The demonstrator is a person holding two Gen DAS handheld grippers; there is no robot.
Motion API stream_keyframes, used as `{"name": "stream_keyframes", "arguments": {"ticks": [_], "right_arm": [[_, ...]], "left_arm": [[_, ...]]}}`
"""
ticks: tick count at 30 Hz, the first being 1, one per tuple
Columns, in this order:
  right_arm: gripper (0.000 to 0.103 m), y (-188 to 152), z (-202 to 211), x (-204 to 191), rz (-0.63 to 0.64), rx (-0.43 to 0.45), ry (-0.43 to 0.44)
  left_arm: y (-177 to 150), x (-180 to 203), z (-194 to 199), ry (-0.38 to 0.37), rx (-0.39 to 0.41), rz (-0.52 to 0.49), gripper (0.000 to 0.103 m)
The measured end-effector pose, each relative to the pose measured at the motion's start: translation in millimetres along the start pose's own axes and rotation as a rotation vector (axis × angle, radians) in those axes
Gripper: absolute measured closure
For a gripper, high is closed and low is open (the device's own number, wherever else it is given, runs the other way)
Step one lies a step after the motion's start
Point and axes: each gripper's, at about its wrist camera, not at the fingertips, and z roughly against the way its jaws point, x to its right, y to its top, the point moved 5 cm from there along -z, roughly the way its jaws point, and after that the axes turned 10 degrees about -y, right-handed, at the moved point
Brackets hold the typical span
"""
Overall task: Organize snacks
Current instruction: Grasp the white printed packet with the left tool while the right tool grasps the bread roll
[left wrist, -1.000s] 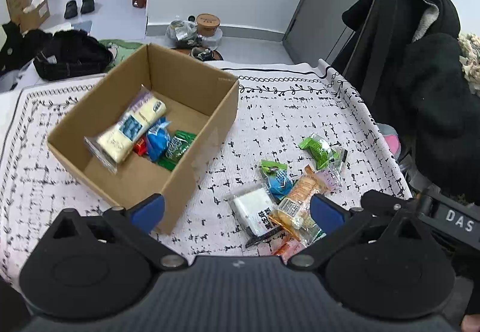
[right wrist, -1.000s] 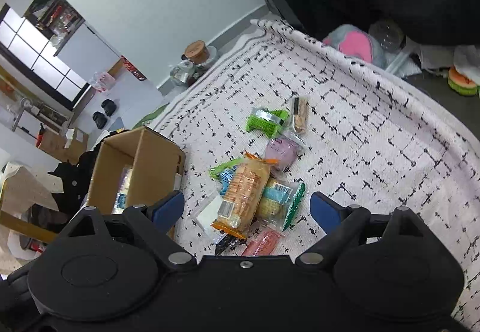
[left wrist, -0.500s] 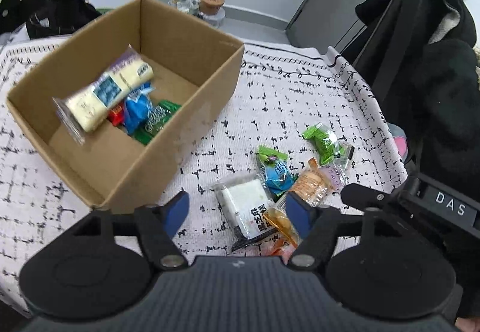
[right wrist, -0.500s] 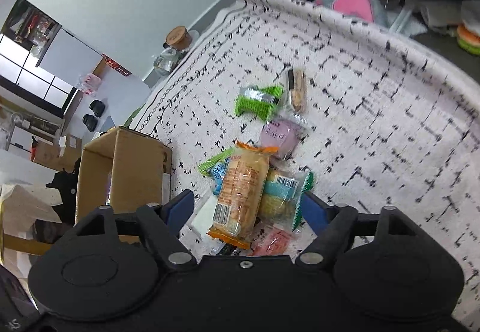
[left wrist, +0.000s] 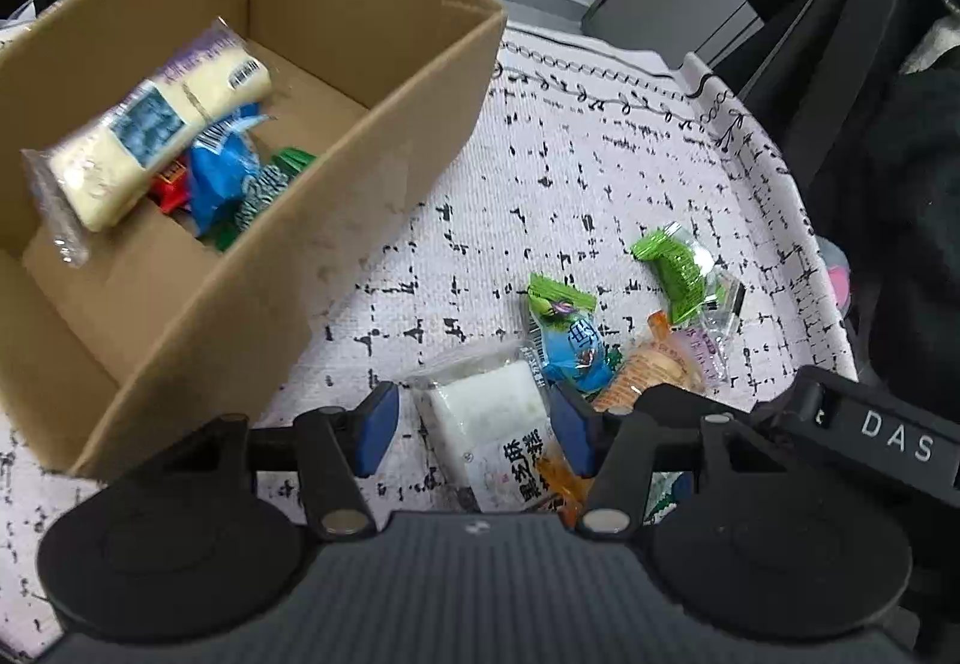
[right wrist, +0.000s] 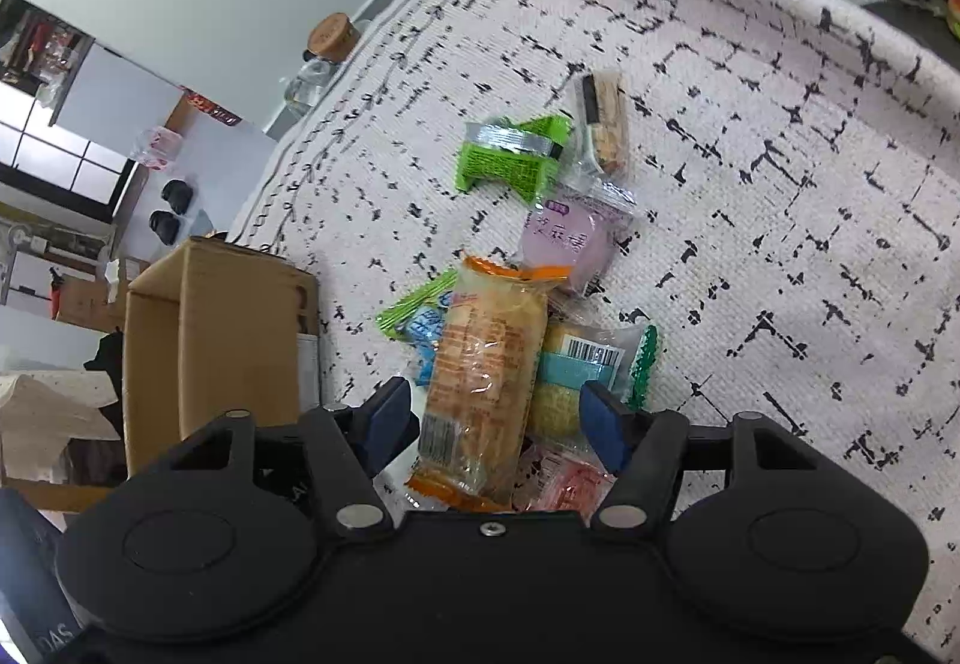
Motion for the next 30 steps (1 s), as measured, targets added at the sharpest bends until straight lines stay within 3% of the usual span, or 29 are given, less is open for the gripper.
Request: {"name": "stream_keyframes", "arguments": {"ticks": [9, 14, 19, 30], "right_arm": [[0.043, 9, -19, 4, -0.02, -0.01, -0.033], [0.076, 9, -18, 6, -0.011, -0.004, -0.034], [0.079, 8, -9, 11, -0.011, 0.015, -0.039], [0.079, 9, 10, 9, -0.006, 0.058, -0.007]], "left_arm": [[2, -2, -19, 0.009, -0.037, -0.001, 0.047], [1, 5, -24, 0.038, -0.055, -0.037, 0.044], [-6, 13, -27, 0.053, -0.068, -0.083, 0.04], [-18, 13, -22, 0.117, -0.097, -0.137, 0.04]]}}
